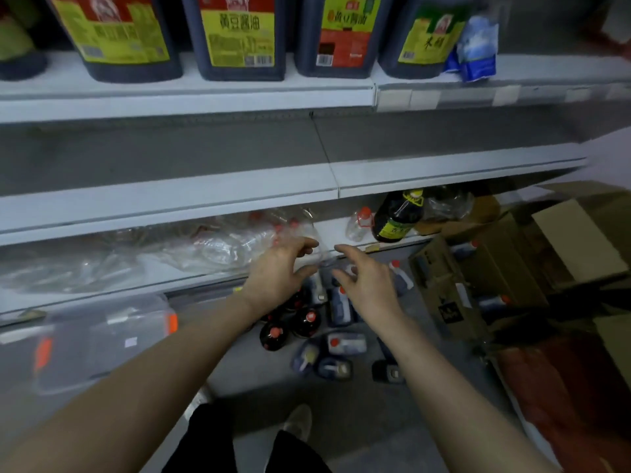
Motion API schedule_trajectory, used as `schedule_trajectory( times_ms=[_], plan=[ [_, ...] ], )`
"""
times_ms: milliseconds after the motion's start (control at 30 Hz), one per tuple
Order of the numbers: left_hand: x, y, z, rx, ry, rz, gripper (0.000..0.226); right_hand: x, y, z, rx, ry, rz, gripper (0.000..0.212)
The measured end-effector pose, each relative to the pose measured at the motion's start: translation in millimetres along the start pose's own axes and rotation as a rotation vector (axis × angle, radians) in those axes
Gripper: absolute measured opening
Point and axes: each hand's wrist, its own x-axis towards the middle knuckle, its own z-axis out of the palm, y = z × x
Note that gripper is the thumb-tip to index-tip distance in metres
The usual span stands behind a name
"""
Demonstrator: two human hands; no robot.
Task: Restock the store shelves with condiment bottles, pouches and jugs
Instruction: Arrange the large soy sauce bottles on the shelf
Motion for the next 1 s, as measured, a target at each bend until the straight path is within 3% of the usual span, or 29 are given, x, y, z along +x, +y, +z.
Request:
schedule_trajectory(
  times_ms=[167,567,1000],
  plan=[
    [-21,-39,23,-0.018,-0.029,-0.134,0.042,-1,18,46,0.018,-0.139,0.017,0.043],
    [-51,-182,78,-0.014,-0.179,-0.358,0.044,-10,72,194,0.112,-0.261,0.202,0.047],
    [-80,-356,199,-0.020,-0.363,-0.583,0.056,-22,191,391,0.170,-0.409,0.445,0.062]
  ],
)
